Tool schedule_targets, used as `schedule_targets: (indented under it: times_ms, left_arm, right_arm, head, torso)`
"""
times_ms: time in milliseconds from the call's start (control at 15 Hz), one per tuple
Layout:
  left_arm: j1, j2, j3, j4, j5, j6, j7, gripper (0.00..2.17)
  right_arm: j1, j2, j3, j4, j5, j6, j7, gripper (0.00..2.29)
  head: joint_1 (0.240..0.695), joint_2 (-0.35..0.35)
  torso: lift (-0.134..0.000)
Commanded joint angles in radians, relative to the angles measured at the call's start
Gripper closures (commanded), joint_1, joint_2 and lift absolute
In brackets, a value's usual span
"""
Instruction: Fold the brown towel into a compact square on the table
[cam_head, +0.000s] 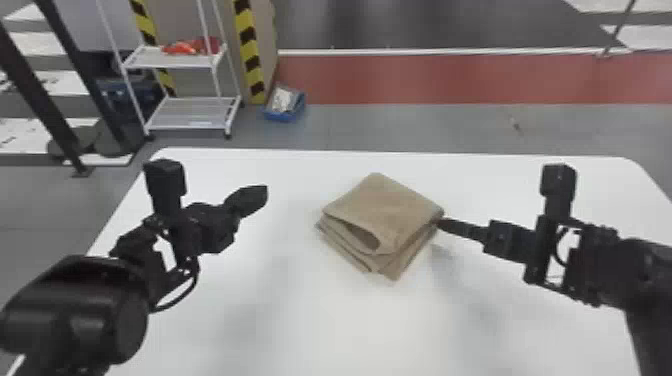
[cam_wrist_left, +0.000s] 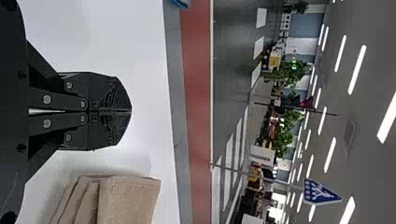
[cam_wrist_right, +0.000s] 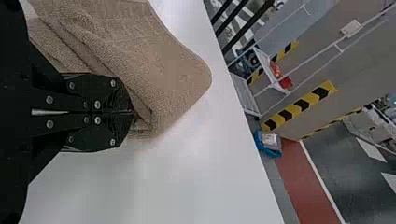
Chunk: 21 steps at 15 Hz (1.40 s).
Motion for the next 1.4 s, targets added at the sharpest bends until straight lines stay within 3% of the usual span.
schedule_targets:
  times_ms: [0,200,400,533,667,867,1333]
  left_arm:
    - [-0.034,-0.006,-0.037,0.055,-0.007,-0.006,0.003,1.24]
    - [-0.092,-0.016,-0.107,0.158,-0.009,-0.117,0.011,1.24]
    - [-0.135,-0.038,-0.155,0.235,-0.001,-0.141,-0.026,1.24]
    - [-0.149,-0.052,-0.173,0.281,-0.006,-0.169,-0.072,1.24]
    - [-0.164,-0.053,-0.209,0.328,-0.007,-0.206,-0.087,1.24]
    - [-0.172,-0.053,-0.223,0.355,-0.015,-0.221,-0.091,1.24]
    - [-0.229,-0.066,-0.269,0.45,-0.03,-0.279,-0.084,1.24]
  right_arm:
    - [0.115,-0.021,-0.124,-0.082,-0.073,-0.038,0.039,2.0]
    - [0.253,-0.086,-0.279,-0.137,-0.153,-0.185,0.127,1.9]
    - [0.365,-0.092,-0.417,-0.188,-0.182,-0.28,0.249,1.9]
    - [0.419,-0.092,-0.482,-0.217,-0.234,-0.301,0.281,1.9]
    - [0.451,-0.086,-0.544,-0.223,-0.294,-0.338,0.335,1.9]
    - [0.476,-0.05,-0.603,-0.269,-0.334,-0.335,0.394,1.9]
    - [0.536,-0.012,-0.635,-0.338,-0.343,-0.335,0.428,1.9]
  head:
    - [0.695,0.041]
    - [0.695,-0.017]
    - [0.695,-0.142]
    - [0.695,-0.198]
    - [0.695,-0.27]
    - [0.695,-0.314]
    - [0.695,-0.329]
  torso:
    - [-0.124]
    - [-0.124]
    - [-0.124]
    - [-0.124]
    - [-0.124]
    - [-0.124]
    - [-0.124]
